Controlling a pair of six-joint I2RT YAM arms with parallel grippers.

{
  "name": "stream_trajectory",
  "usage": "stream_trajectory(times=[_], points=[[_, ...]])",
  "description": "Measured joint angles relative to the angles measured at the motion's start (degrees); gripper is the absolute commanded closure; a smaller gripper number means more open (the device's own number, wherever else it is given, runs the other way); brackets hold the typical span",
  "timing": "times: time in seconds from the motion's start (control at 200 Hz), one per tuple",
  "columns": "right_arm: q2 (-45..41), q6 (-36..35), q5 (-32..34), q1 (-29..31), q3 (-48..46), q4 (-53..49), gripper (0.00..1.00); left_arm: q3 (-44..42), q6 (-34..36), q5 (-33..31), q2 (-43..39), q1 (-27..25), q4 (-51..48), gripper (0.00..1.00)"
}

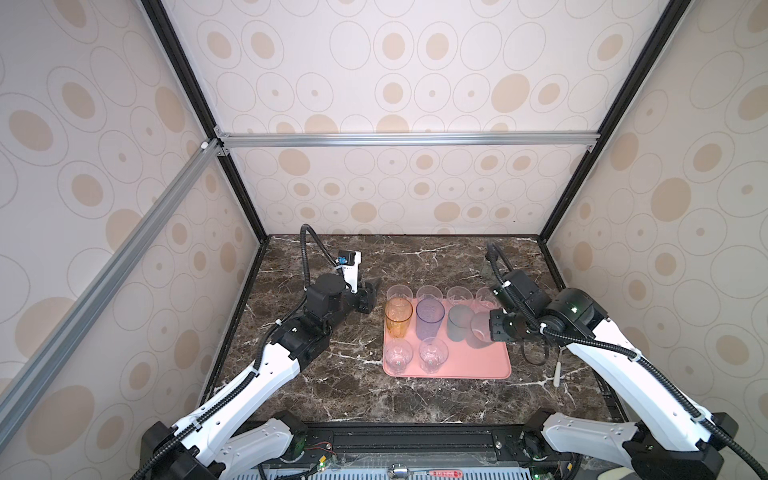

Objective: Place the glasses into the tray

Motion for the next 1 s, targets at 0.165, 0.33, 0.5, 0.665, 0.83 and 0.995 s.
stream_trajectory(times=[0.165,0.33,0.5,0.665,0.83,0.995], points=[[0.3,1.7,-1.6,0.0,-8.5,3.1,1.0,-0.5,-0.2,-0.8,0.6,-0.7,0.0,0.42],[1.7,2.8,-2.0,0.0,-14.9,9.1,1.0,-1.8,-0.2,-1.6,0.6,-0.8,0.2,0.42],[3.6,3.8,-2.7,0.0,-18.9,13.8,1.0,-3.1,-0.2,-2.2,0.6,-0.9,0.2,0.41],[5.4,4.3,-2.8,0.3,-20.1,17.0,1.0,-3.3,-0.2,-2.6,0.6,-0.9,0.3,0.41],[6.5,4.3,-2.8,0.4,-21.5,18.8,1.0,-3.3,-0.2,-2.6,0.6,-0.9,0.8,0.4],[7.2,4.5,-2.6,0.4,-23.2,20.0,1.0,-3.7,-0.2,-2.6,0.6,-0.9,1.2,0.4]])
